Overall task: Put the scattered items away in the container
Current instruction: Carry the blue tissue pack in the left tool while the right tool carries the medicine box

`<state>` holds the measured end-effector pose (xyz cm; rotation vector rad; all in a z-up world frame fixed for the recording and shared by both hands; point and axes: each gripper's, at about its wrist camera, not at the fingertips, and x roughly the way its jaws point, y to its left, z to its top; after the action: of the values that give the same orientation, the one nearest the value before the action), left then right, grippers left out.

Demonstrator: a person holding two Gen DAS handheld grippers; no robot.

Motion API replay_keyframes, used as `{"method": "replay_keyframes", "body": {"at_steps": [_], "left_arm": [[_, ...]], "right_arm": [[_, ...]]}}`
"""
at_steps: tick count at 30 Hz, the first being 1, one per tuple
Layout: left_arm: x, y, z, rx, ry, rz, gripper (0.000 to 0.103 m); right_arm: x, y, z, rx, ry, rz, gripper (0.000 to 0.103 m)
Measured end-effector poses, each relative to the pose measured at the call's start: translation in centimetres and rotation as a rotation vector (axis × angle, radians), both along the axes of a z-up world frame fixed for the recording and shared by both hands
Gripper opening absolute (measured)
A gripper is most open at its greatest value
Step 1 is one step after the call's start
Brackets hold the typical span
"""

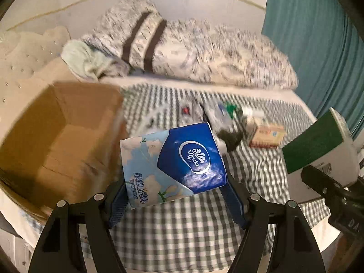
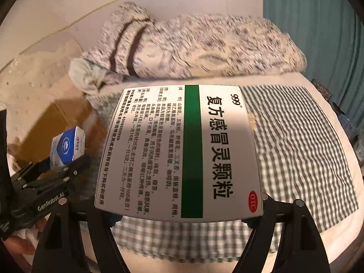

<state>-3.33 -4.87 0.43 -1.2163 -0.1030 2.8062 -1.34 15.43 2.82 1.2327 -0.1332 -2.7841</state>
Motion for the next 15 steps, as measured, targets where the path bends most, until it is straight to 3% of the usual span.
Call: {"method": "replay_keyframes", "body": {"at_steps": [8,15], "left_arm": [[-0.6,-7.8,5.4,-0.04,0.073,0.088,0.075],[-1.9,-15.8,5.3,-0.046,0.075,0.239,0.075]], "right_arm": [[-3.5,-8.3,5.7,-0.035,0.096,0.149,0.078],[-7.1,-17.7,5.3,-0.052,0.099,0.318,0.078]]}}
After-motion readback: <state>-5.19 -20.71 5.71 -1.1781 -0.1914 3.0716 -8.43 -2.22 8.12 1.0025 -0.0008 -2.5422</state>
